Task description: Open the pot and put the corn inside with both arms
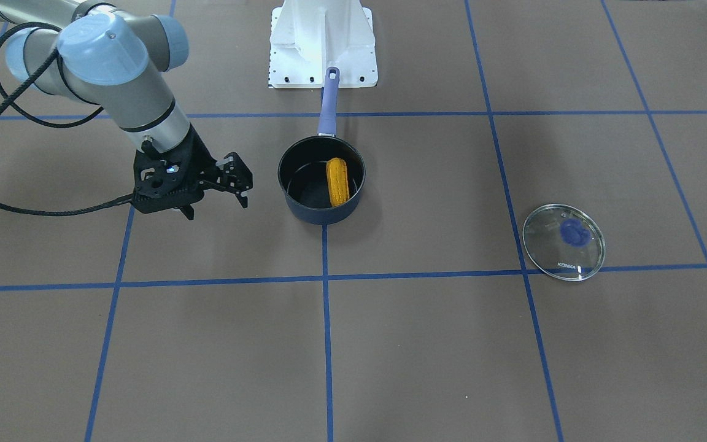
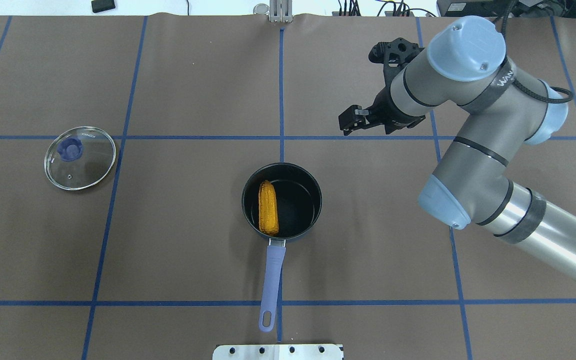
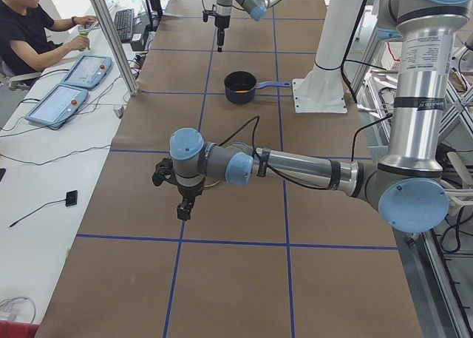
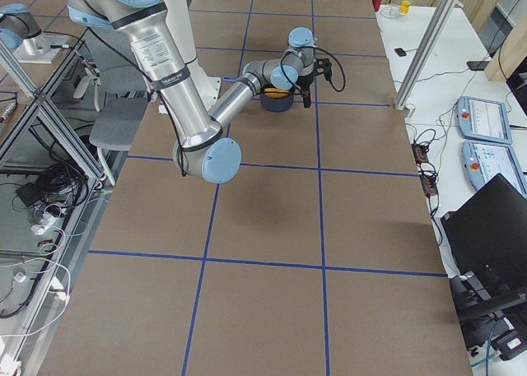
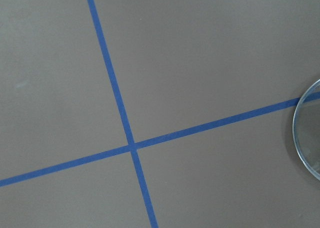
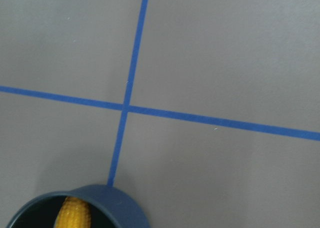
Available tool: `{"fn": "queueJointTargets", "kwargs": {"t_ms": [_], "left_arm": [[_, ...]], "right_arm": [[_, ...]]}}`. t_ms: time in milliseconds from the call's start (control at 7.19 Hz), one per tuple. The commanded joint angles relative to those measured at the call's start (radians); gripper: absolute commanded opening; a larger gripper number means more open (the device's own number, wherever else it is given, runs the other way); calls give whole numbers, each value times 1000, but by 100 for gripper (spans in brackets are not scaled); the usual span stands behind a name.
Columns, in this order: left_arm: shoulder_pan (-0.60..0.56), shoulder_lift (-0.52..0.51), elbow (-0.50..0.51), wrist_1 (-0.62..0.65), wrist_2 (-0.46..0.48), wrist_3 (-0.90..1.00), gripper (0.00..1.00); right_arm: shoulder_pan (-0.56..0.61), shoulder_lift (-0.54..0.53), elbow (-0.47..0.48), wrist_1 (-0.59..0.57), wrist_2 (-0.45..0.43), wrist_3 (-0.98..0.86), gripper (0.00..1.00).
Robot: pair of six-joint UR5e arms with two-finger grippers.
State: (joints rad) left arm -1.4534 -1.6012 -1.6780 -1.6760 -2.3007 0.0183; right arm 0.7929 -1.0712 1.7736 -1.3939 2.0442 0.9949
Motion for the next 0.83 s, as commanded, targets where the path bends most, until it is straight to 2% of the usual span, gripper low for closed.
{"fn": "queueJointTargets", "kwargs": {"t_ms": [0, 417, 557, 696], "left_arm": [[-1, 3, -2, -2, 0, 0, 99], [1, 3, 1, -2, -2, -1, 99], [1, 1, 1, -2, 0, -1, 99], [2, 1, 1, -2, 0, -1, 99]], "right_arm": [[180, -120, 1, -5, 165, -130, 100], [348, -264, -32, -26, 189, -606, 100], [427, -295, -28, -74, 232, -643, 100], [509, -346, -28, -85, 278, -764, 100]]}}
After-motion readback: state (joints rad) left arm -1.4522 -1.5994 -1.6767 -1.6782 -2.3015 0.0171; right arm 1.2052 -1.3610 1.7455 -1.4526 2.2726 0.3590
